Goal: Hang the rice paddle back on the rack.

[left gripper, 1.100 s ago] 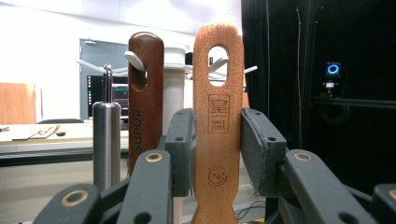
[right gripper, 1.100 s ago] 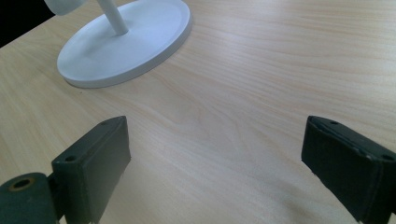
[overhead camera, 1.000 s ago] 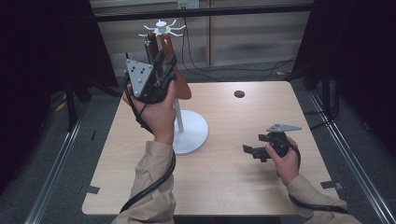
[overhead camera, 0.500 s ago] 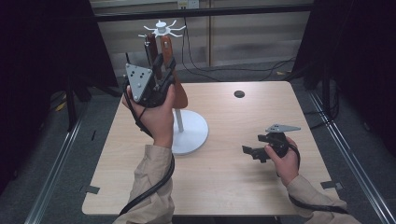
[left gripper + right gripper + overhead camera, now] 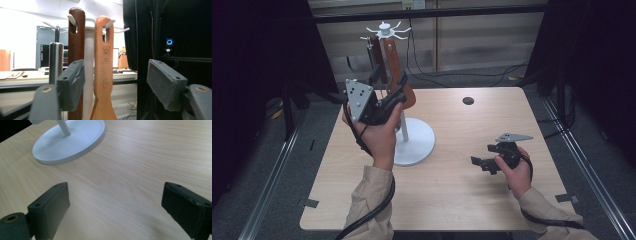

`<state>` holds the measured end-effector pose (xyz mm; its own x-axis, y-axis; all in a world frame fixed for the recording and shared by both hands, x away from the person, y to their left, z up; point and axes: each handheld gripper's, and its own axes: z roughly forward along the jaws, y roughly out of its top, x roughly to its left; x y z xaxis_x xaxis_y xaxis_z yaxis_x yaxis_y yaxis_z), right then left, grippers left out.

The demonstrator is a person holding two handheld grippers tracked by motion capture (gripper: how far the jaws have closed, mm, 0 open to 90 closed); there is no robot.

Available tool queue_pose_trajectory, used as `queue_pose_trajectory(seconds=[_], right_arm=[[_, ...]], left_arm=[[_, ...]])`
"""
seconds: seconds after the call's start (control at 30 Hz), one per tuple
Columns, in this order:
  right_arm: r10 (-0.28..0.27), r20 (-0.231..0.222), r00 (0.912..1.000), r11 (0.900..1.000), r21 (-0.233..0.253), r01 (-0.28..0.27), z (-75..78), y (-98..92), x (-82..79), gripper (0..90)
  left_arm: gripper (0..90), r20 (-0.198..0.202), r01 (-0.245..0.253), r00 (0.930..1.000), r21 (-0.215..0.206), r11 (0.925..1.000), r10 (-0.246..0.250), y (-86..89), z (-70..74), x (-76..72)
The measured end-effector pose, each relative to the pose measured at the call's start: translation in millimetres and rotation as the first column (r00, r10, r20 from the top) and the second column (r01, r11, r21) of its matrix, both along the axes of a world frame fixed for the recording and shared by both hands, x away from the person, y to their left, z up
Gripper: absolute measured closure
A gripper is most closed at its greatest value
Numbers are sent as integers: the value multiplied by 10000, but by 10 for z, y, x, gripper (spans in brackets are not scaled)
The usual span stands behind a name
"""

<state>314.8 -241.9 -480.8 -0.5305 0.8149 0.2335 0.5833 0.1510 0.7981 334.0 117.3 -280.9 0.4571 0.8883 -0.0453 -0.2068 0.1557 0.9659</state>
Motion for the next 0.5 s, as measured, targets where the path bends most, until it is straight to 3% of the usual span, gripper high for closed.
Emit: queue_pose_trajectory(seconds=[0.3,0.47,0.5], right_arm=[[15,-17,10000,10000,12,-15,-1,7,-1,74],[16,1,10000,10000,-37,-16,-5,12,-1,75],[30,-11,10000,10000,-39,-30,-6,12,1,75]], left_arm=[[180,-177,203,9997,594,9980,-193,2,-170,-96],[164,-348,219,9992,757,9969,-194,50,-242,-105],[163,-336,231,9992,614,9978,-210,52,-253,-102]])
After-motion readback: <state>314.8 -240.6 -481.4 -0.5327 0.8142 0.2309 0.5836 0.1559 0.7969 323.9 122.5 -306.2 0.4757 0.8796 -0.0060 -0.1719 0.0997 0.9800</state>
